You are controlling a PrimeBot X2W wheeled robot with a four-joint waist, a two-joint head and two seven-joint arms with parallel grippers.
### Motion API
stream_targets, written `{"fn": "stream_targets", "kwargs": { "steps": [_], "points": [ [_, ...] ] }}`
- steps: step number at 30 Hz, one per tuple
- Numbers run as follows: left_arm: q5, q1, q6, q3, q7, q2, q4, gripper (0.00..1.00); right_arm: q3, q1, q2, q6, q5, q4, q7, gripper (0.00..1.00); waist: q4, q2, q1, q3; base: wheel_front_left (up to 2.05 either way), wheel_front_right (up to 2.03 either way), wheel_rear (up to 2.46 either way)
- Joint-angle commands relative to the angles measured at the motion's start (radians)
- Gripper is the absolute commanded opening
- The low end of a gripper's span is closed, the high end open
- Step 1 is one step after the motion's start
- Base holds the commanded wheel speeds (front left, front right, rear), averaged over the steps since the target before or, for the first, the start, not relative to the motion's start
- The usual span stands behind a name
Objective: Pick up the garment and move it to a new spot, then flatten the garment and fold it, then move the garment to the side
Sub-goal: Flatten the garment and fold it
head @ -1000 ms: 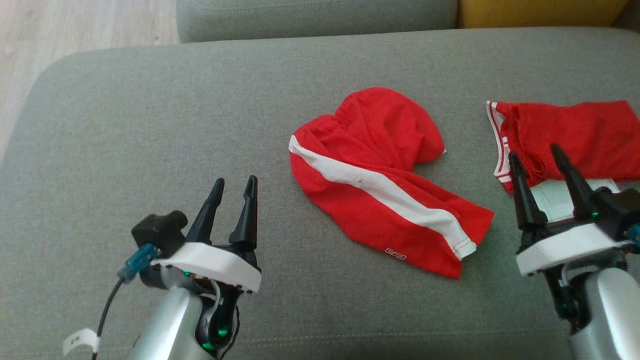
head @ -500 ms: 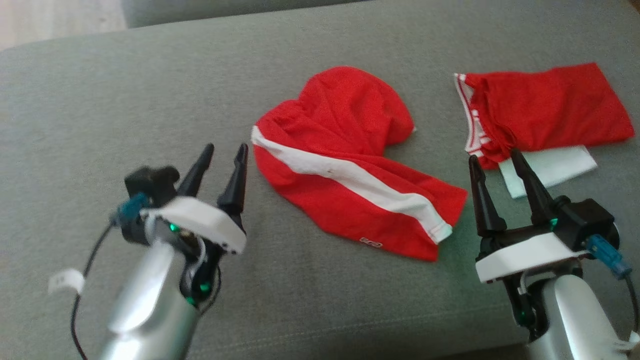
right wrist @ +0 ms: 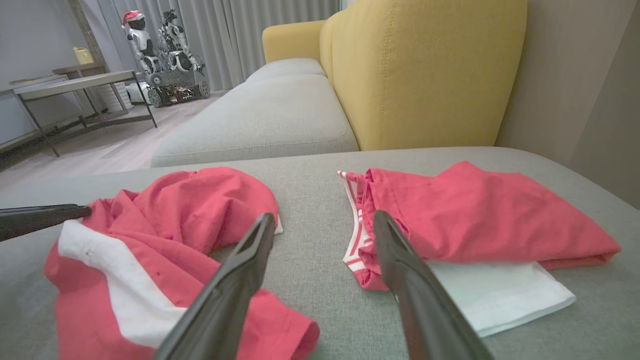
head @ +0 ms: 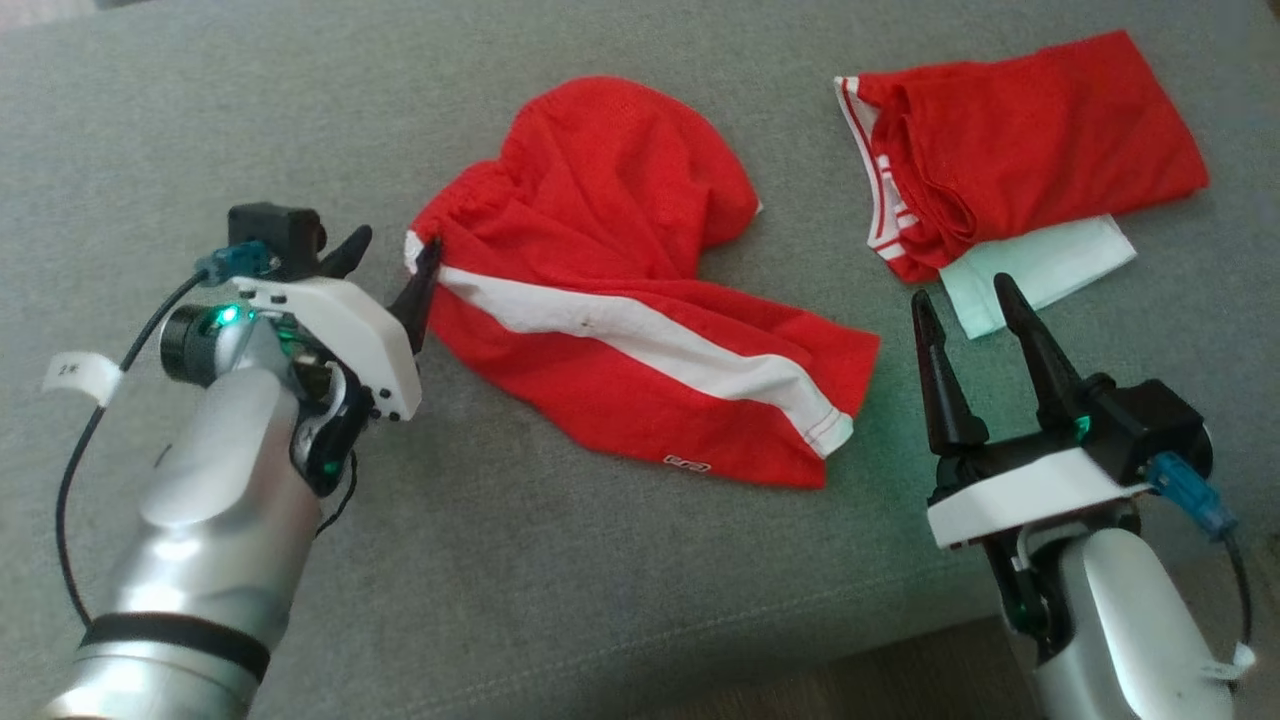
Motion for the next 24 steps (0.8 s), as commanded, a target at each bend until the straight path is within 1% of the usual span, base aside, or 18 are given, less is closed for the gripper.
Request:
{"fn": "stream_targets", "kwargs": {
  "steps": [1, 6, 11, 12, 13, 19, 24],
  "points": [
    [0.001, -0.055, -0.005, 0.011, -0.001, 0.035, -0.007, 1.00, 0.017, -0.026, 0.008, -0.001, -0.010, -0.023, -0.014, 1.00, -0.010, 0.0000, -0.0001, 0.010, 0.00, 0.00, 0.00],
    [-0.019, -0.081, -0.009, -0.032, 0.010, 0.044, 0.037, 1.00, 0.016, -0.030, 0.011, -0.001, -0.011, -0.008, -0.023, 1.00, -0.017, 0.0000, -0.0001, 0.012, 0.00, 0.00, 0.00],
    [-0.061, -0.092, -0.010, -0.080, 0.005, 0.049, 0.053, 1.00, 0.017, -0.034, 0.013, -0.001, -0.012, 0.003, -0.028, 1.00, -0.020, 0.0000, -0.0001, 0.011, 0.00, 0.00, 0.00],
    [-0.071, -0.094, -0.010, -0.087, 0.003, 0.050, 0.055, 0.57, 0.016, -0.034, 0.013, -0.001, -0.012, 0.005, -0.028, 1.00, -0.020, 0.0000, -0.0001, 0.011, 0.00, 0.00, 0.00],
    [-0.080, -0.096, -0.010, -0.096, 0.001, 0.052, 0.056, 0.00, 0.018, -0.034, 0.014, -0.001, -0.012, 0.007, -0.026, 1.00, -0.020, 0.0000, -0.0001, 0.010, 0.00, 0.00, 0.00],
    [-0.133, -0.102, -0.010, -0.132, -0.007, 0.066, 0.046, 0.00, 0.050, -0.027, 0.014, -0.001, -0.008, 0.018, -0.010, 1.00, -0.019, 0.0000, -0.0001, -0.001, 0.00, 0.00, 0.00],
    [-0.194, -0.104, -0.010, -0.162, 0.009, 0.089, 0.023, 0.00, 0.130, 0.002, 0.014, -0.001, 0.029, 0.019, 0.031, 1.00, -0.020, 0.0000, -0.0001, -0.022, 0.00, 0.00, 0.00]
  ]
}}
